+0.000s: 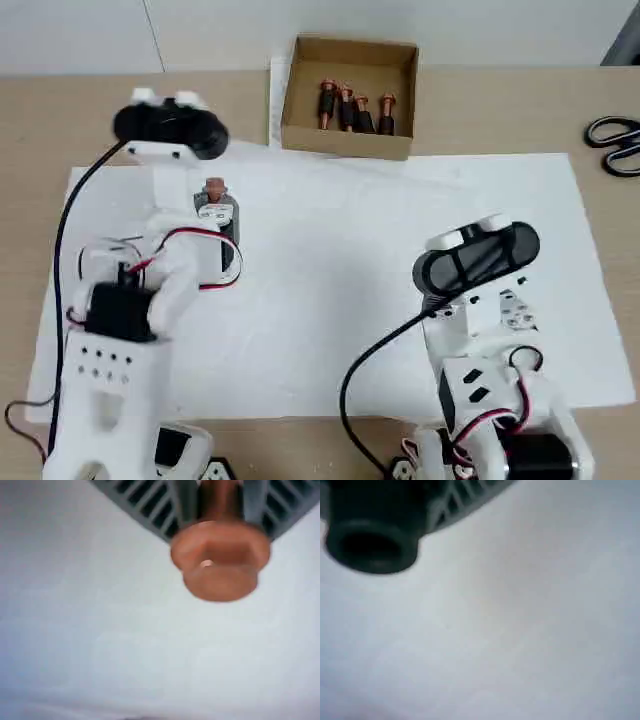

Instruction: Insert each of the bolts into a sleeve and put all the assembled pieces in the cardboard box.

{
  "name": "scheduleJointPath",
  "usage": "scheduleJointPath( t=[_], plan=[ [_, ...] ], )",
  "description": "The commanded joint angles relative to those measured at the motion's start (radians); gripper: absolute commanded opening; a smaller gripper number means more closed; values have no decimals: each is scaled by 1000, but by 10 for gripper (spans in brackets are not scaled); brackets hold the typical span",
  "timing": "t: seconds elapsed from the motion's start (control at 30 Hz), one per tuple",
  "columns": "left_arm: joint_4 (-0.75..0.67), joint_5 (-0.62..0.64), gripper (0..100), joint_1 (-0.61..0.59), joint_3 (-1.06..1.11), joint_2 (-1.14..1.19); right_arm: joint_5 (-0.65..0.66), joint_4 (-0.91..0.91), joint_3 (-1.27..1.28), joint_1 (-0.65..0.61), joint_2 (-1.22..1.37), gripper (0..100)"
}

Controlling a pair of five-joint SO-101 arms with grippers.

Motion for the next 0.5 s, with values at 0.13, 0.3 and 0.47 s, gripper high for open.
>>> scheduleJointPath(
  t=[0.13, 0.3, 0.47],
  plan=[
    [-353, 37, 6, 68, 120, -144, -270, -199, 272, -77, -239, 4],
    [-549, 38, 6, 232, 165, -152, -196, -361, 446, -240, -329, 4],
    [-555, 160, 6, 275, 160, -110, -181, -418, 463, -298, -315, 4]
  ],
)
